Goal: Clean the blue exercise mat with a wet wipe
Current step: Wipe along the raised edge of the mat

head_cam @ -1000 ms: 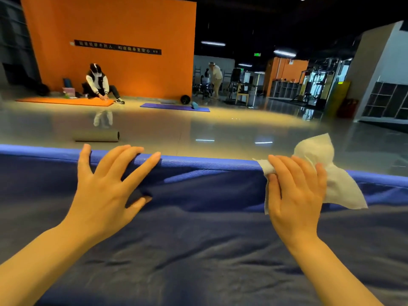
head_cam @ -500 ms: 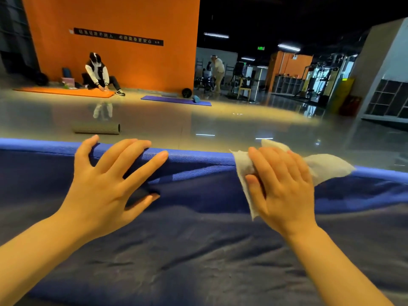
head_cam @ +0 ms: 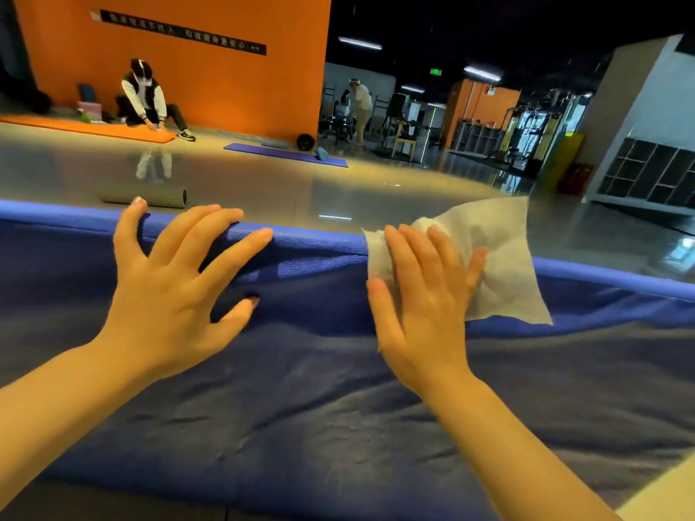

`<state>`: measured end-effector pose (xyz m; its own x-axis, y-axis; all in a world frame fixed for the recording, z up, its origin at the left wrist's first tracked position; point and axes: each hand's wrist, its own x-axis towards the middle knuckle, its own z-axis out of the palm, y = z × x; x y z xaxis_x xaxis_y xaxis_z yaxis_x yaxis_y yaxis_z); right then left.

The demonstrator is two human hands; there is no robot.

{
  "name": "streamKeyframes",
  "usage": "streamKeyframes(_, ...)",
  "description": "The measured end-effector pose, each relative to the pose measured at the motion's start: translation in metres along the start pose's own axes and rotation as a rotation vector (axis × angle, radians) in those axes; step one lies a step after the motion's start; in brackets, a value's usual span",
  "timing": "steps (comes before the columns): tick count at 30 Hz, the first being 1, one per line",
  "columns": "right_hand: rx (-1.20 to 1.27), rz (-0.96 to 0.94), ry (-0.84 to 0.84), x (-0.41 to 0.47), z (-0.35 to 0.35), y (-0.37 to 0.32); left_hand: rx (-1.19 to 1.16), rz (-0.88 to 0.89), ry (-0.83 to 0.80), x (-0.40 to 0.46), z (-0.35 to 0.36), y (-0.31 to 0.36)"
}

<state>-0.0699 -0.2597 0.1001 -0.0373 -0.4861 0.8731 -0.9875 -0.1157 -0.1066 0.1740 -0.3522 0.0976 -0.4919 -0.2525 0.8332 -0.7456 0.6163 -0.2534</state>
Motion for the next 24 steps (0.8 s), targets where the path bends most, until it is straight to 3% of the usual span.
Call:
streamKeyframes(4,0.019,-0.161,-0.245,0.013,-0.027,0.028,-0.041,-0.035,0.032,0.002,-0.005,0.004)
streamKeyframes(11,-0.196,0.047,-0.031,0.001,-0.049,0.103,-0.013,-0.005,0.003,-0.001,-0.003,0.005)
streamKeyframes(15,-0.112,0.187,0.108,0.006,-0.028,0.072,-0.021,-0.029,-0.010,0.002,0.000,0.005)
streamKeyframes(17,-0.084,0.184,0.095,0.009,-0.017,0.051,-0.034,-0.054,-0.012,0.004,0.001,0.007)
streamKeyframes(24,-0.011,-0.116,-0.075,0.010,0.018,-0.023,-0.077,-0.128,-0.041,0.011,0.000,0.017)
